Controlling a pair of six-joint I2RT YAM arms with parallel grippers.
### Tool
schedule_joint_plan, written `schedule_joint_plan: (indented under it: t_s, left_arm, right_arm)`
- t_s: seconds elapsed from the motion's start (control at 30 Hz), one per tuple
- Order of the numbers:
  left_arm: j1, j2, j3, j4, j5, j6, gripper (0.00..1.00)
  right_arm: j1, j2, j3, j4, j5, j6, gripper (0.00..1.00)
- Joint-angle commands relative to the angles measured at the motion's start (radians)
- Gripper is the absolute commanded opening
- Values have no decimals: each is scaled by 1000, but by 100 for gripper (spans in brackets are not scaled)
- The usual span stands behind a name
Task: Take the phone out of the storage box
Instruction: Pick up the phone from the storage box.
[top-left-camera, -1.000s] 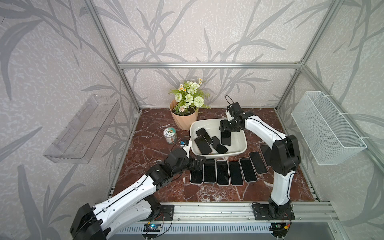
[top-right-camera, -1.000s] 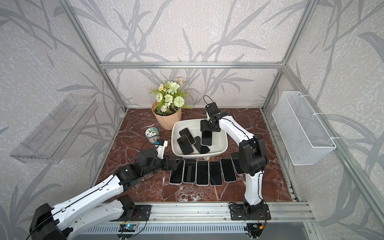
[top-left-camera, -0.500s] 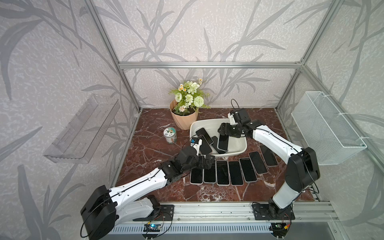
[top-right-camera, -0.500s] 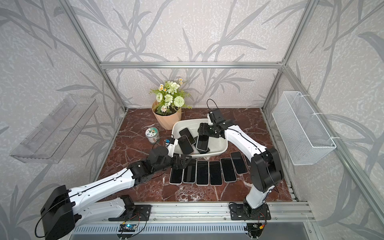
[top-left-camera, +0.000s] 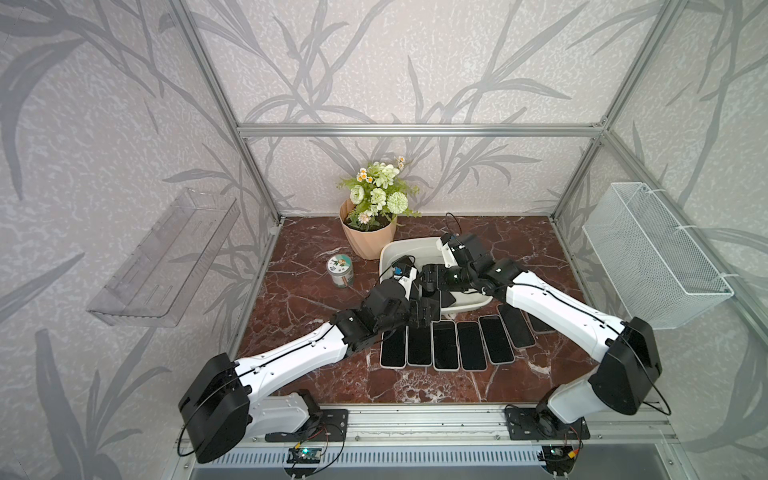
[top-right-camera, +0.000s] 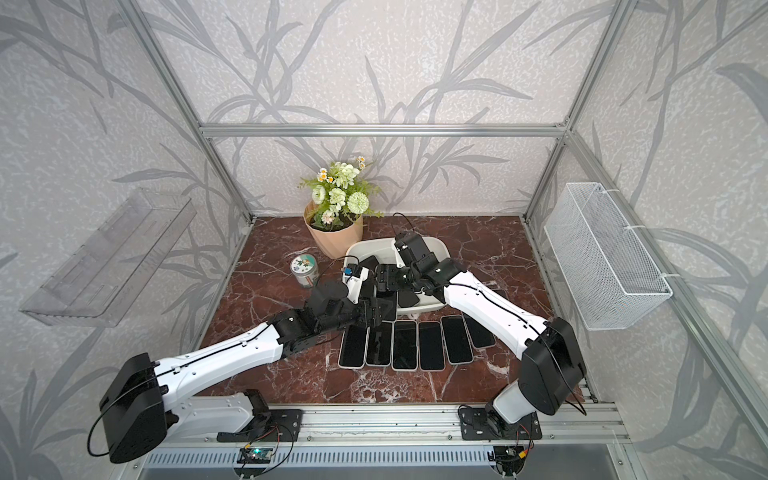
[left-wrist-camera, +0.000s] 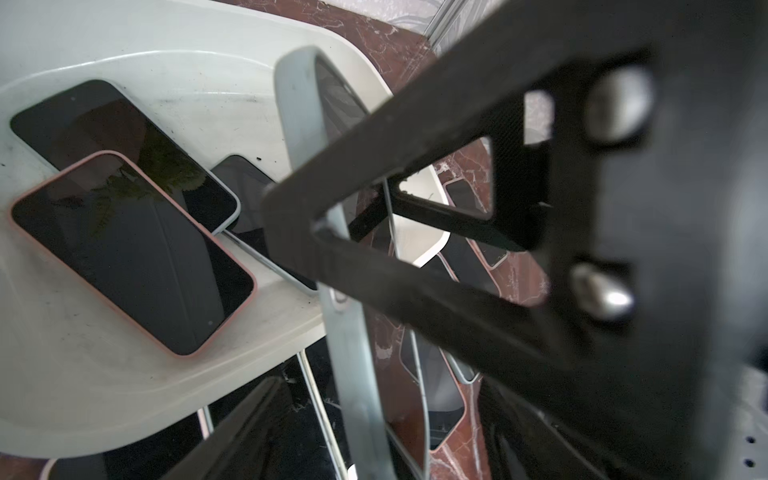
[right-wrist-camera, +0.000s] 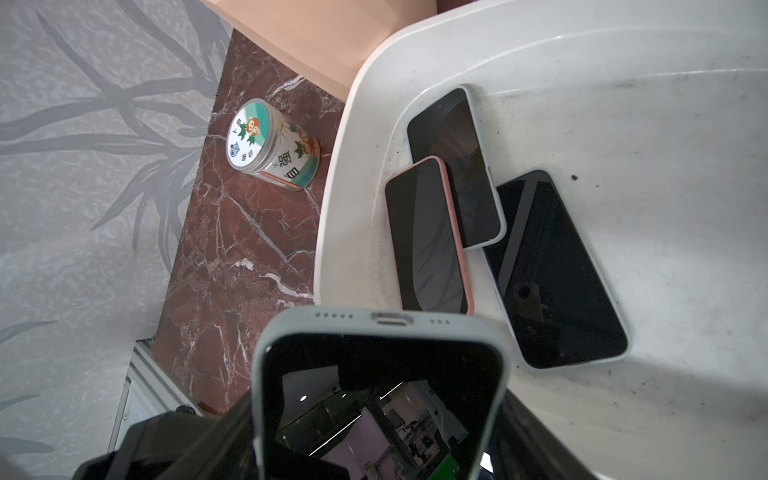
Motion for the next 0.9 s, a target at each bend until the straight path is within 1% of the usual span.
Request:
schedule_joint_plan:
  t_s: [0.0,0.07,0.13,0.2,0.33,0.37,0.53,0.83,0.87]
  left_arm:
    - [-3,-1,20,8,4,-15,60]
    - [-4,-1,22,15,9,-25,49]
    - [-4,1,26,11,11,-30,45]
    - [-3,2,27,15,26,-33,36]
    - [-3,10,25,16,48,-43,11]
    - [-3,10,26,11,51,-47,8]
    - [-3,-2,20,1,58,-67,3]
    - [-1,-77,-10,-29,34,-100,2]
    - [-1,-86,-13,-33,30,-102,2]
  right_arm:
    - [22,-53,-12,43,22,18,59]
    - [33,-62,-21,45,26,21,58]
    - [39,-67,-26,46,24,23,58]
    - [48,-72,-33,49,30,24,58]
    - [62,-74,-40,51,29,29,58]
    - [67,-76,-41,51,29,30,58]
    - [80,-92,-57,68,14,46,63]
    - [80,-130,-92,89,-16,40,82]
    - [80,-139,-104,103,-20,41,94]
